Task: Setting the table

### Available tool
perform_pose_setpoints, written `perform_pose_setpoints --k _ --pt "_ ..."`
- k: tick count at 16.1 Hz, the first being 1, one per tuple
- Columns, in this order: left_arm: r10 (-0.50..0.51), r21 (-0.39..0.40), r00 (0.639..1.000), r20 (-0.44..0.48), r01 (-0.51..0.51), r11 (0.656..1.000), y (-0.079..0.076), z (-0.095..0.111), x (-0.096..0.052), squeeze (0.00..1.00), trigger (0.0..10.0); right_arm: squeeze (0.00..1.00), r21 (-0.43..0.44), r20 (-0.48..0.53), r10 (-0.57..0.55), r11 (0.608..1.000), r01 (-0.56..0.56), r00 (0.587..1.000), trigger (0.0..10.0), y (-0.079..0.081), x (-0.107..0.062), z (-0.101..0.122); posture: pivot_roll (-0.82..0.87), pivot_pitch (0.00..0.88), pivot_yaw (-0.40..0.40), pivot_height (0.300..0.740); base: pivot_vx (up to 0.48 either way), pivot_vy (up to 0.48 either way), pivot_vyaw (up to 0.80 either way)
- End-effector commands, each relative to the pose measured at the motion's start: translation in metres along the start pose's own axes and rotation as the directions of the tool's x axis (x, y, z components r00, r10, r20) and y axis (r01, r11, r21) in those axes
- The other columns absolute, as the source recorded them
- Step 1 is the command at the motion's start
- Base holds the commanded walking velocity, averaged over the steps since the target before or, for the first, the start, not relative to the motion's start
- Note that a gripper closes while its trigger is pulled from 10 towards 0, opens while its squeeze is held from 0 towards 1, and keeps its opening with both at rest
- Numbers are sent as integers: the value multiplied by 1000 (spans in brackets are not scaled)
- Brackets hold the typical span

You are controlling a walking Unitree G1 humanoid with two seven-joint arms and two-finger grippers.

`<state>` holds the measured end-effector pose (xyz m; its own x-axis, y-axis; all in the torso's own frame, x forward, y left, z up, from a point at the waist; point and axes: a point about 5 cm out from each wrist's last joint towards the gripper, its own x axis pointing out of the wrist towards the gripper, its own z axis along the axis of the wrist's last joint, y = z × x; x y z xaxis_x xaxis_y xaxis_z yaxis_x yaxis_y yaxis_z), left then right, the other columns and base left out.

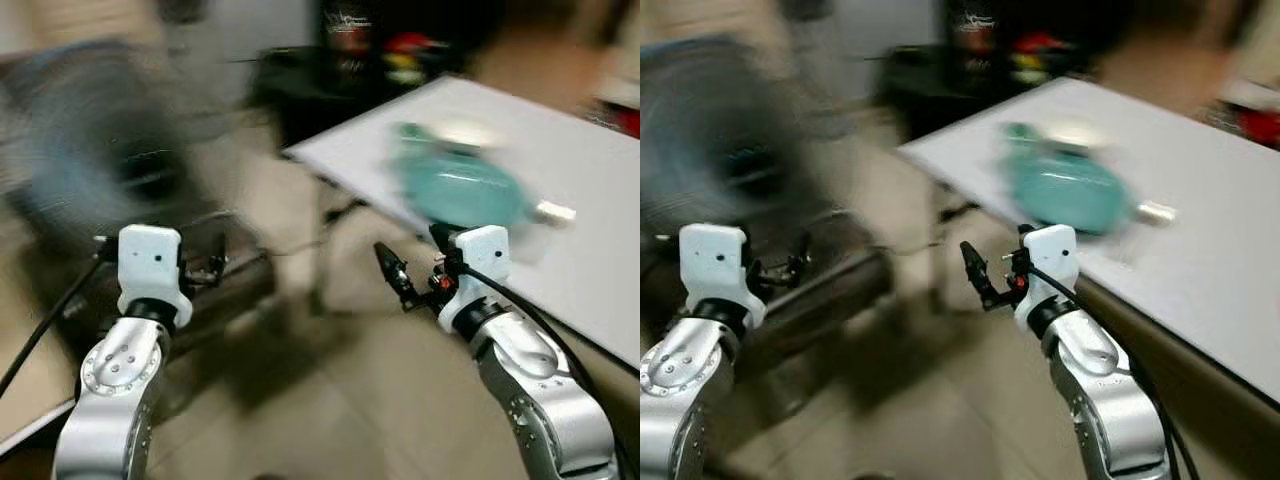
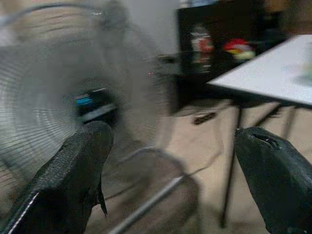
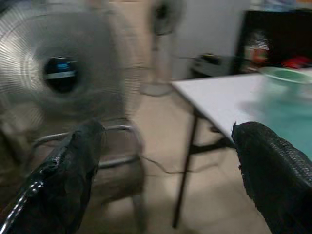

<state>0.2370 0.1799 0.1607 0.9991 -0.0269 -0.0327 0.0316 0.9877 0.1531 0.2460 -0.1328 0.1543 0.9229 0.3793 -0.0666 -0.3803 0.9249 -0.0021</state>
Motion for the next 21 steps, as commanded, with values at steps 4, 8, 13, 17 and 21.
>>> perform_pose_setpoints --k 4,8,13,17,21 --pt "-33 -6 999 11 33 999 -9 3 -2 1000 10000 0 0 -21 4 1000 -4 1000 10000 -8 4 -6 107 0 34 740 0 422 800" --pt "-25 2 1000 10 25 1000 -7 3 -3 1000 10000 0 14 -4 35 999 -35 999 10000 -2 6 -4 108 0 37 740 0 393 800" --pt "-42 1 999 15 42 999 -9 6 -2 1000 10000 0 16 -5 22 1000 -21 1000 10000 -7 2 -5 103 0 47 740 0 354 800" --pt "-47 35 999 22 47 998 -9 7 -3 1000 10000 0 16 -5 12 1000 -11 1000 10000 -8 1 -5 107 0 43 740 0 -39 800" --pt "-45 41 999 22 44 998 -9 7 -2 1000 10000 0 24 11 -17 1000 17 1000 10000 -18 4 -1 107 0 38 740 0 -480 111"
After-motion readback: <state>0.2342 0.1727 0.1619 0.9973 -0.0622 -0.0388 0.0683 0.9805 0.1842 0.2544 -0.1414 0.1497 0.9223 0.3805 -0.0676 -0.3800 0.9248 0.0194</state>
